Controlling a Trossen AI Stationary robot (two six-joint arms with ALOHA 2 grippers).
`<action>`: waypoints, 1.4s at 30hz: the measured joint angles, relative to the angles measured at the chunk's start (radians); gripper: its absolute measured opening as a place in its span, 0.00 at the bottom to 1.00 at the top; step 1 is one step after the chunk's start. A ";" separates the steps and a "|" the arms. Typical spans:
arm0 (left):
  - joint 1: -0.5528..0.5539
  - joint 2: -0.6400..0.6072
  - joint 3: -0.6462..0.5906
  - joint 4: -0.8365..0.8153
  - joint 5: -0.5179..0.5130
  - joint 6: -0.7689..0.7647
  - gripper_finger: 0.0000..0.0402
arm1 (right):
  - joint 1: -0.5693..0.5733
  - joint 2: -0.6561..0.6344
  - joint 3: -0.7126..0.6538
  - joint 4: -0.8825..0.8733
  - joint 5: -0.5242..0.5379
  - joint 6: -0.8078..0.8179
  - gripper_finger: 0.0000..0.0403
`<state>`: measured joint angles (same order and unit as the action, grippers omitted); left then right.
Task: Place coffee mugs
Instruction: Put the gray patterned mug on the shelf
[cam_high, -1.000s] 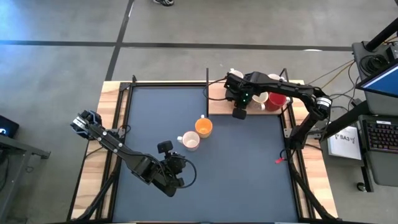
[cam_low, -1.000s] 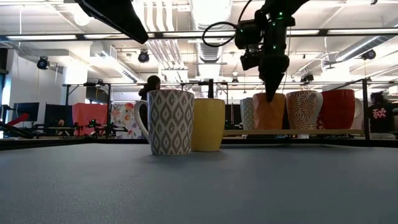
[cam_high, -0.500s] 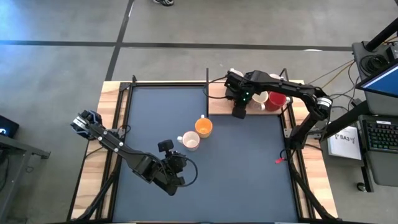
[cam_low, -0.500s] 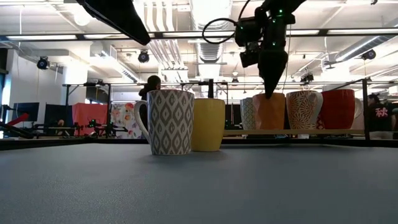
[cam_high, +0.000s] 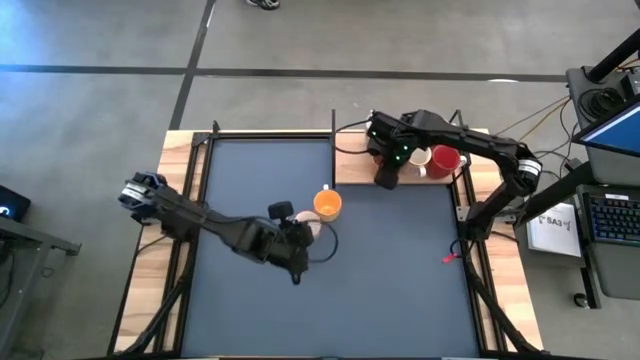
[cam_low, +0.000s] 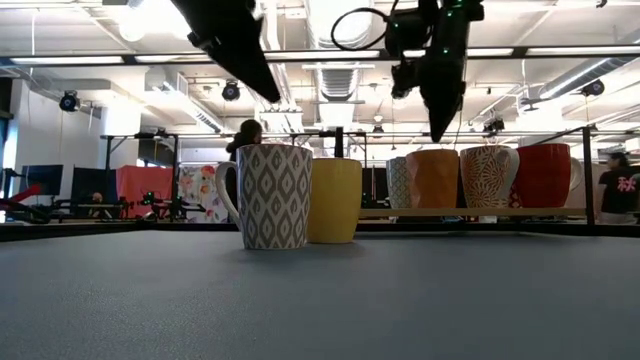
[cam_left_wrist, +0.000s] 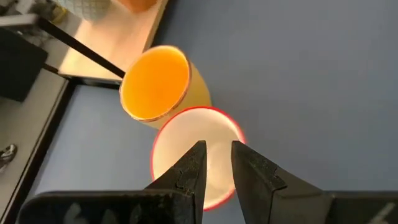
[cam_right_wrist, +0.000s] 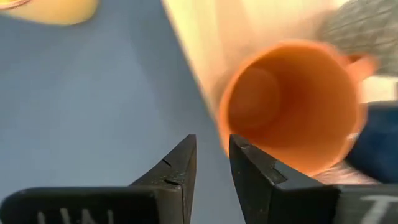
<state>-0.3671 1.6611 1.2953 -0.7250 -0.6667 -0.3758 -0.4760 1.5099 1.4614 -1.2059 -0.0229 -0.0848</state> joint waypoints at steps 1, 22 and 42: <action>0.016 0.000 0.000 0.000 0.023 0.018 0.14 | 0.009 -0.005 -0.005 -0.007 -0.015 0.012 0.20; 0.169 0.075 -0.002 0.019 0.440 0.091 0.14 | 0.261 -0.134 -0.170 0.090 -0.029 0.090 0.23; 0.226 0.122 -0.001 0.099 0.549 0.109 0.03 | 0.260 -0.135 -0.214 0.144 -0.028 -0.020 0.22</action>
<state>-0.1410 1.7836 1.2947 -0.6256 -0.1173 -0.2669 -0.2161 1.3746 1.2476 -1.0622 -0.0509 -0.1044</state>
